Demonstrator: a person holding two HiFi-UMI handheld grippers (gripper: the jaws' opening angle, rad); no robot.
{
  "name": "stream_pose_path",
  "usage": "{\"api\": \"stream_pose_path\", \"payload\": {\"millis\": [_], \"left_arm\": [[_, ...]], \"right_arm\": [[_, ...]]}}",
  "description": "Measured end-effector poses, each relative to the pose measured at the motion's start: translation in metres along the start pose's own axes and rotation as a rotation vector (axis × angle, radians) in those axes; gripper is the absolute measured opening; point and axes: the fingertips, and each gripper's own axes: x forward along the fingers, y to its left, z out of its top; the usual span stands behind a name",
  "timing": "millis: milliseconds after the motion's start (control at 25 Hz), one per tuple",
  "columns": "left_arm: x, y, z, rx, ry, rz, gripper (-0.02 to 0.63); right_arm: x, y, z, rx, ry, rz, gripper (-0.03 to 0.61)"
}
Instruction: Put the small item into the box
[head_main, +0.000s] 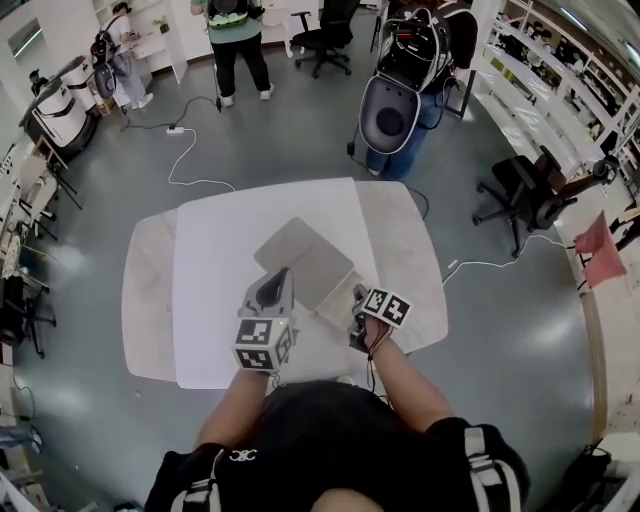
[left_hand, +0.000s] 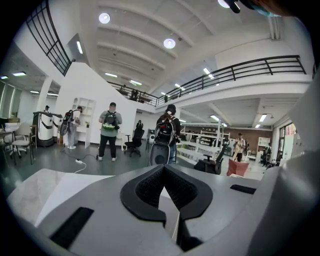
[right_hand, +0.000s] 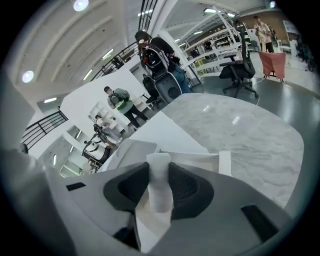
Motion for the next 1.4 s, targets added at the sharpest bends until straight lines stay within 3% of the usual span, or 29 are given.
{"api": "stream_pose_path", "payload": {"millis": [640, 920, 1200, 1280, 1400], "left_arm": [[-0.001, 0.026, -0.002, -0.016, 0.009, 0.028, 0.005], [0.006, 0.022, -0.005, -0.018, 0.014, 0.022, 0.005], [0.006, 0.018, -0.002, -0.015, 0.01, 0.003, 0.005], [0.008, 0.013, -0.002, -0.014, 0.01, -0.007, 0.005], [0.008, 0.006, -0.003, -0.011, 0.01, -0.024, 0.005]], "right_arm": [[0.034, -0.008, -0.022, 0.059, 0.107, -0.106, 0.118], [0.036, -0.002, -0.01, 0.009, 0.074, -0.072, 0.166], [0.022, 0.01, 0.0, -0.018, 0.023, -0.036, 0.167], [0.015, 0.01, 0.004, -0.042, 0.01, -0.034, 0.147], [0.001, 0.012, 0.01, -0.099, -0.022, -0.045, 0.064]]}}
